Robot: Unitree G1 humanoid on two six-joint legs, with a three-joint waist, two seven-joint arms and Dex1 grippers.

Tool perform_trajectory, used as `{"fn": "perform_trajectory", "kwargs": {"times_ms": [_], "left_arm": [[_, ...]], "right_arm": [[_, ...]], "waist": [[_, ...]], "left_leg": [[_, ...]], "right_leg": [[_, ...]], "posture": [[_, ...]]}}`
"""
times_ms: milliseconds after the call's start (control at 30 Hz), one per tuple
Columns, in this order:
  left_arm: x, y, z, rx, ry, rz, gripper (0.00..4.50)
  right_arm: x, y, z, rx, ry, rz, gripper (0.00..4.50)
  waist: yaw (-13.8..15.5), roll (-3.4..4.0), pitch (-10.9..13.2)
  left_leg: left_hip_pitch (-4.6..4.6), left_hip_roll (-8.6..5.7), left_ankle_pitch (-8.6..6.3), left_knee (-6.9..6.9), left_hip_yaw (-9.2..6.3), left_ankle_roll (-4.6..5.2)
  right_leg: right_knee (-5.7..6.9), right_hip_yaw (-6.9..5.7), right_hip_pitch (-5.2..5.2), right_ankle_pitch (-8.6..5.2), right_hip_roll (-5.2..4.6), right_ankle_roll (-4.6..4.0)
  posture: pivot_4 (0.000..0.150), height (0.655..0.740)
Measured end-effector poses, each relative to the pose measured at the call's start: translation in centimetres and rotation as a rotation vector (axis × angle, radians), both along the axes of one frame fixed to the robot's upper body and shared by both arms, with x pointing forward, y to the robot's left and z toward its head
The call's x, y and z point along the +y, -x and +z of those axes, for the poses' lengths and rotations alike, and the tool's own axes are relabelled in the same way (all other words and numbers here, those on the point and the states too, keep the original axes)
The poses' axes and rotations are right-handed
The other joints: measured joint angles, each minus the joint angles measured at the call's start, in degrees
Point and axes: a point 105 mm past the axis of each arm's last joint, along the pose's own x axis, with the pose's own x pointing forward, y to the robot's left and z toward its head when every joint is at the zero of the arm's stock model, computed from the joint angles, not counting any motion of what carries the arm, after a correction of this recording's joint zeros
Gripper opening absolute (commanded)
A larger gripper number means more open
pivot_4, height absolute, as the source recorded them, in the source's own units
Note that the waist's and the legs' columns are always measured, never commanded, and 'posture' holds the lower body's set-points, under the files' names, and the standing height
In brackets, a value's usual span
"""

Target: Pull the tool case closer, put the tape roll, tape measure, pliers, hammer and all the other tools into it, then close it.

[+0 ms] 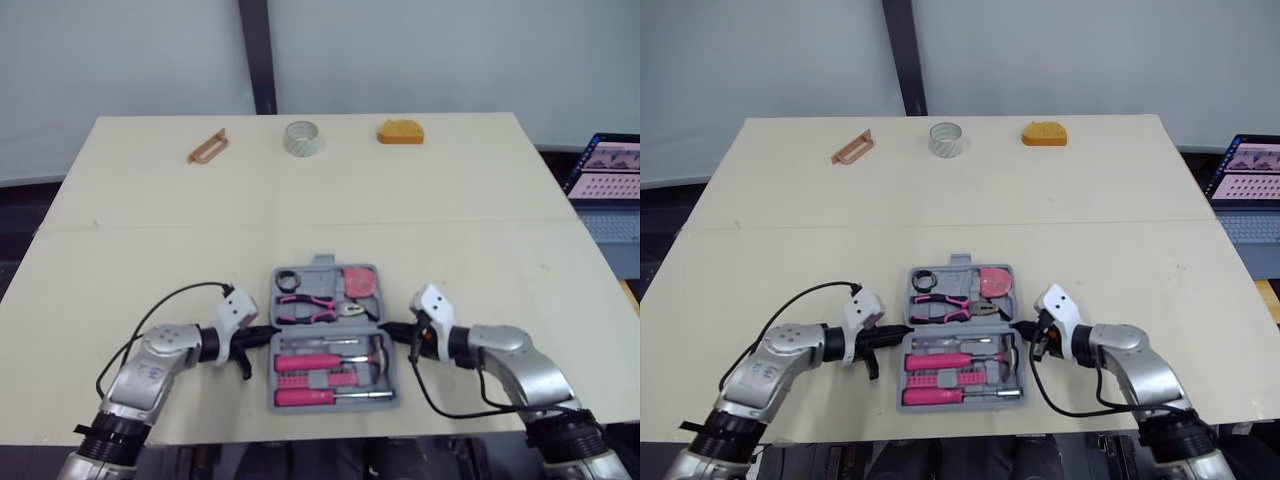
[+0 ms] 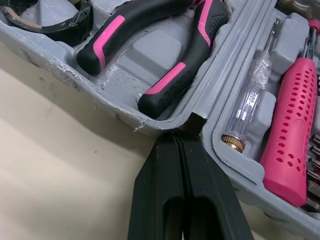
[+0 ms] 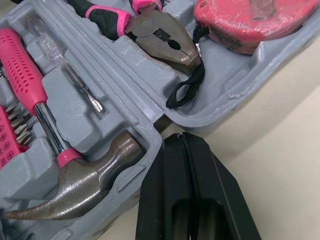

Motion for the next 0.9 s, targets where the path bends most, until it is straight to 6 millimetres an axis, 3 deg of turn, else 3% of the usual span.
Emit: {"fn": "perform_trajectory", "kwargs": {"times_ms": [900], "left_arm": [[0.8, 2.5, -0.6, 0.032, -0.026, -0.003, 0.0]], "right_arm": [[0.7, 2.3, -0.7, 0.076, -0.021, 0.035, 0.02]], "waist": [[0.0, 0.01, 0.0]], "left_leg": [[0.03, 0.01, 0.0, -0.04, 0.0, 0.0]], "right_leg": [[-0.01, 0.01, 0.0, 0.0, 0.0, 0.0]], "posture": [[0.15, 0.74]]}}
